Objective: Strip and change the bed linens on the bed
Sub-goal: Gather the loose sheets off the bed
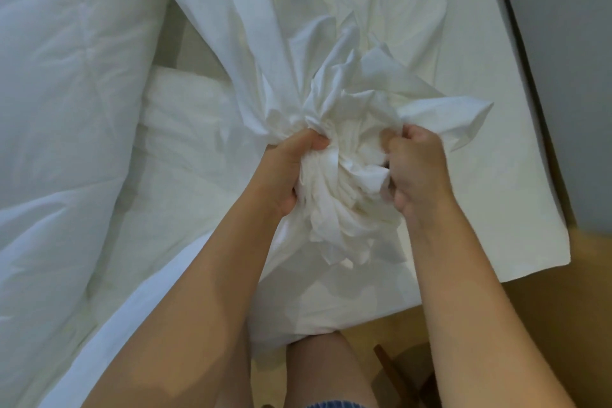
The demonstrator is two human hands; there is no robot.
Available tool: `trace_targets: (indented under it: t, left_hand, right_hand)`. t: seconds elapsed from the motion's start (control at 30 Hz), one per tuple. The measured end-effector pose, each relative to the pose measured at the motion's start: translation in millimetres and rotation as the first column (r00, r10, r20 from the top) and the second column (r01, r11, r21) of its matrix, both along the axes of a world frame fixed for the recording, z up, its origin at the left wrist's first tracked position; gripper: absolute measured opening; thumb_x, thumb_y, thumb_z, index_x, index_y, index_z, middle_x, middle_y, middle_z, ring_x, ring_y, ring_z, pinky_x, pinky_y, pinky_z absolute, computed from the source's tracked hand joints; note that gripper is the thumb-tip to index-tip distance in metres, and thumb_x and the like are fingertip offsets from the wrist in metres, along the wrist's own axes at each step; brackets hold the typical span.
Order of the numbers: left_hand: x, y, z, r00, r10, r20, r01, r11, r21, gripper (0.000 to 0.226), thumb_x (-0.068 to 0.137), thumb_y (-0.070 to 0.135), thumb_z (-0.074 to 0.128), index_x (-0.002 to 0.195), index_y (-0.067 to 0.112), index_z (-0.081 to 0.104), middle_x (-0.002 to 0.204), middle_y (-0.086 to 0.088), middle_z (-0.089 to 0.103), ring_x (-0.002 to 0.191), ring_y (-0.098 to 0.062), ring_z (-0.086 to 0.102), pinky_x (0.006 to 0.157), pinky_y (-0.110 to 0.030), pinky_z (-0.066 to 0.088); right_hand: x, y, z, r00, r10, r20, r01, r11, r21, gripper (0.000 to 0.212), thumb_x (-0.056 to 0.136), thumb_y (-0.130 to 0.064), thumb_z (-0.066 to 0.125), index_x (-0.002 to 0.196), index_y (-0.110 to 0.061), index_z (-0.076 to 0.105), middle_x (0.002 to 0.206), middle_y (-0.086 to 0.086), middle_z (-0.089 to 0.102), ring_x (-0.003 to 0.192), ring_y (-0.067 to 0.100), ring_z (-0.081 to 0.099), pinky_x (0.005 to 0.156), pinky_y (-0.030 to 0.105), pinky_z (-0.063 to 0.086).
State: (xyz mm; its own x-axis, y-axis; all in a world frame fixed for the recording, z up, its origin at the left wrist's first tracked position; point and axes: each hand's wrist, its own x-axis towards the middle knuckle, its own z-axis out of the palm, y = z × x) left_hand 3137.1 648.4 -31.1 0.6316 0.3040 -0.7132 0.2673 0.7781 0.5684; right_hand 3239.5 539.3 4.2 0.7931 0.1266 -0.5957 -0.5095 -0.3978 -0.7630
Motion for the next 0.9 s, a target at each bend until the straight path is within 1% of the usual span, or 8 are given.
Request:
trace_targets:
  t: [0.1,0.27,0.4,0.47,0.57,0.67,0.8,0.9]
  left_hand:
    - [-13,5,-8,0.998,0.033,-0.045,-0.033,0.999,0.015,0.031,0.058,0.01,0.061,0.088,0.012,0.069,0.083,-0.006,0.069,0.086,-0.028,0.067,0.079,-0.041,0.054]
    - [-23,1,-17,0.999,0.026,-0.034,-0.027,0.998,-0.057,0.036,0.056,0.013,0.059,0.09,0.01,0.068,0.087,-0.01,0.067,0.088,-0.03,0.064,0.084,-0.042,0.05]
    - [-21,8,-18,0.992,-0.11,0.057,0.114,0.991,-0.073,0.044,0.049,0.019,0.065,0.092,0.011,0.07,0.089,-0.009,0.068,0.086,-0.027,0.067,0.078,-0.039,0.053]
    - [-20,9,-17,0.985,-0.141,0.1,0.151,0.982,-0.109,0.041,0.051,0.019,0.065,0.091,0.01,0.07,0.088,-0.01,0.068,0.083,-0.026,0.067,0.077,-0.038,0.053]
    - [-15,8,-13,0.979,-0.133,0.158,0.156,0.977,-0.147,0.029,0.059,0.014,0.063,0.086,0.012,0.074,0.084,-0.008,0.069,0.079,-0.023,0.067,0.075,-0.035,0.055]
    - [-13,7,-9,0.98,-0.111,0.163,0.138,0.976,-0.167,0.023,0.071,0.015,0.06,0.088,0.013,0.076,0.09,-0.008,0.071,0.085,-0.023,0.068,0.081,-0.037,0.054]
    - [-7,12,-5,0.987,-0.141,0.076,0.153,0.972,-0.18,0.02,0.07,0.023,0.071,0.085,0.011,0.077,0.094,-0.01,0.073,0.09,-0.023,0.069,0.081,-0.036,0.056]
    - [-3,11,-5,0.987,-0.16,-0.002,0.157,0.969,-0.19,0.027,0.066,0.014,0.07,0.091,0.006,0.071,0.09,-0.012,0.07,0.086,-0.026,0.067,0.08,-0.037,0.054]
  right_hand:
    - [42,-10,21,0.976,0.07,0.207,-0.051,0.994,-0.096,0.021,0.081,-0.01,0.054,0.062,-0.018,0.057,0.063,0.004,0.056,0.056,0.014,0.053,0.053,0.027,0.041]
    - [16,-2,3,0.92,0.391,0.008,-0.386,0.912,-0.139,0.013,0.089,-0.006,0.052,0.081,-0.001,0.06,0.07,0.014,0.052,0.054,0.016,0.047,0.048,0.023,0.039]
    - [-3,3,-14,0.897,0.435,-0.072,-0.441,0.89,-0.118,0.029,0.088,-0.031,0.063,0.09,-0.002,0.066,0.078,0.008,0.069,0.066,0.012,0.061,0.052,0.019,0.048]
    - [-3,8,-17,0.876,0.48,-0.048,-0.481,0.865,-0.145,0.033,0.087,-0.036,0.063,0.081,-0.003,0.064,0.068,0.002,0.062,0.059,0.007,0.055,0.047,0.016,0.043]
    - [-8,16,-18,0.815,0.578,0.034,-0.558,0.801,-0.217,0.024,0.088,-0.03,0.06,0.073,-0.011,0.057,0.066,-0.004,0.055,0.059,0.006,0.051,0.053,0.019,0.042]
    - [-13,18,-17,0.787,0.612,0.078,-0.581,0.778,-0.24,0.015,0.091,-0.023,0.057,0.093,-0.009,0.062,0.087,0.002,0.065,0.082,0.018,0.061,0.07,0.031,0.048]
    - [-19,19,-17,0.654,0.738,0.168,-0.639,0.657,-0.401,0.018,0.091,-0.017,0.052,0.106,-0.01,0.06,0.105,0.006,0.061,0.093,0.023,0.058,0.07,0.025,0.038]
    - [-22,20,-16,0.579,0.792,0.196,-0.66,0.596,-0.458,0.011,0.089,-0.011,0.05,0.097,-0.012,0.057,0.101,0.006,0.054,0.095,0.026,0.055,0.071,0.025,0.035]
